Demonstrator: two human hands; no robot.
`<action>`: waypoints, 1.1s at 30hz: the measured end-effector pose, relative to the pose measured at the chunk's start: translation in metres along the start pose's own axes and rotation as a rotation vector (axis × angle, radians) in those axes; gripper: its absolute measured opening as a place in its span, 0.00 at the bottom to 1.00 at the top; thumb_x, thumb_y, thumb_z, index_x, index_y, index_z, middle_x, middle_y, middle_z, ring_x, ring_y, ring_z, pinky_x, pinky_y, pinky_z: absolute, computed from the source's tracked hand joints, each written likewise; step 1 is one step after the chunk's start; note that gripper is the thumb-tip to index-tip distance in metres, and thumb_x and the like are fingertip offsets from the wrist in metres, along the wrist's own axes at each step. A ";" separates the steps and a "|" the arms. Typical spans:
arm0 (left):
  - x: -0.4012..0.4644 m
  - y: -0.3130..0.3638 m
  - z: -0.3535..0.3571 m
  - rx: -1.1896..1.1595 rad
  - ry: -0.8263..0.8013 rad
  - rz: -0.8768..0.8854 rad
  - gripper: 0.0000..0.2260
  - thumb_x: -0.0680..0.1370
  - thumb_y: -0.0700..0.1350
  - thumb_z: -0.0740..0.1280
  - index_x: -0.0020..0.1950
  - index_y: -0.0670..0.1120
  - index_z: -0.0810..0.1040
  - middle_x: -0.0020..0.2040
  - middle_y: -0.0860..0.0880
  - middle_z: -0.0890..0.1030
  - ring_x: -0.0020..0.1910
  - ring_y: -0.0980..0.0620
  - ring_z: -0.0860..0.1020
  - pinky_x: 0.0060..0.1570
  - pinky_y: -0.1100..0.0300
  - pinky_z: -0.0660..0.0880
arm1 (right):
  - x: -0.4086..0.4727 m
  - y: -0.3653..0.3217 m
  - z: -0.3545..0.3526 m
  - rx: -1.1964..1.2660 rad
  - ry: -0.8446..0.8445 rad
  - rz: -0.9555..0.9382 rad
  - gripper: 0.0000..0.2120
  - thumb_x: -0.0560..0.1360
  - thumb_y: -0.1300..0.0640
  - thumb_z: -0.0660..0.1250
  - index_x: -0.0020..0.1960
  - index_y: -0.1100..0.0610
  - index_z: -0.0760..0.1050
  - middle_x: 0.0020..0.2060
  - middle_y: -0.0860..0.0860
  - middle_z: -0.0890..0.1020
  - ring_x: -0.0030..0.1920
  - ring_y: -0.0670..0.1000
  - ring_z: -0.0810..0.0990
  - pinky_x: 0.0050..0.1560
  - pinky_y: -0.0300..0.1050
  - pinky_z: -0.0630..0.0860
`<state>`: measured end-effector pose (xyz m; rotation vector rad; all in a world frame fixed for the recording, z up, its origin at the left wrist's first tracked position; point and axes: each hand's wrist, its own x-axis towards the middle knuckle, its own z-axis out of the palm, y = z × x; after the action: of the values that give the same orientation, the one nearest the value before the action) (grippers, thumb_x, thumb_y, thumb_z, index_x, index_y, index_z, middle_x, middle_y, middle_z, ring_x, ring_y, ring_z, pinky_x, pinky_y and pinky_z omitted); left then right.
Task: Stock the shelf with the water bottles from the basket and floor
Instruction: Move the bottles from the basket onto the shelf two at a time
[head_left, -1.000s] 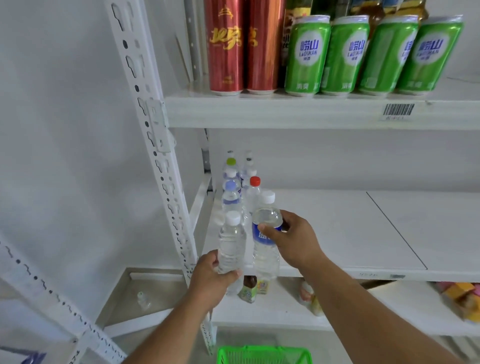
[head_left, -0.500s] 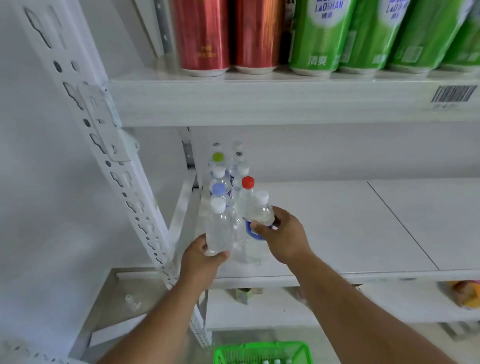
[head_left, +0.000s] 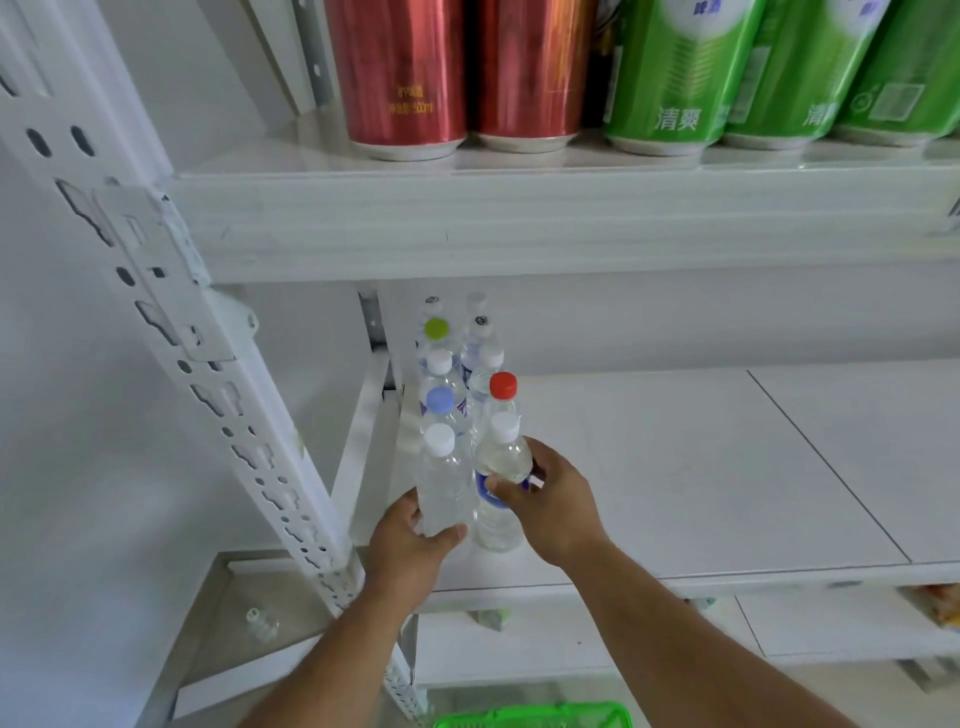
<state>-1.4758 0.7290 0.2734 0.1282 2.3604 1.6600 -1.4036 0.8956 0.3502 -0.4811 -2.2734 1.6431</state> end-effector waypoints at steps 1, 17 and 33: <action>0.001 -0.001 0.000 0.007 -0.006 0.001 0.26 0.67 0.49 0.80 0.62 0.56 0.77 0.59 0.56 0.82 0.60 0.55 0.78 0.61 0.53 0.74 | 0.001 -0.001 0.000 -0.001 -0.002 -0.009 0.14 0.70 0.55 0.74 0.50 0.38 0.77 0.46 0.34 0.82 0.49 0.37 0.79 0.44 0.25 0.73; 0.004 -0.002 0.000 0.046 -0.073 0.007 0.27 0.69 0.46 0.78 0.65 0.55 0.72 0.61 0.55 0.80 0.64 0.52 0.76 0.65 0.48 0.73 | -0.004 -0.001 -0.001 -0.063 0.002 -0.007 0.22 0.72 0.57 0.69 0.52 0.29 0.71 0.49 0.28 0.79 0.51 0.32 0.76 0.44 0.26 0.71; 0.001 0.004 0.000 0.163 -0.115 -0.008 0.30 0.72 0.47 0.76 0.69 0.56 0.67 0.61 0.58 0.75 0.63 0.56 0.72 0.62 0.56 0.69 | -0.002 0.006 -0.016 -0.190 -0.094 -0.013 0.20 0.75 0.58 0.68 0.62 0.40 0.71 0.54 0.37 0.80 0.55 0.38 0.77 0.47 0.25 0.70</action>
<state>-1.4772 0.7306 0.2771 0.2368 2.4020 1.4152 -1.3943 0.9104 0.3494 -0.4384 -2.5100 1.4804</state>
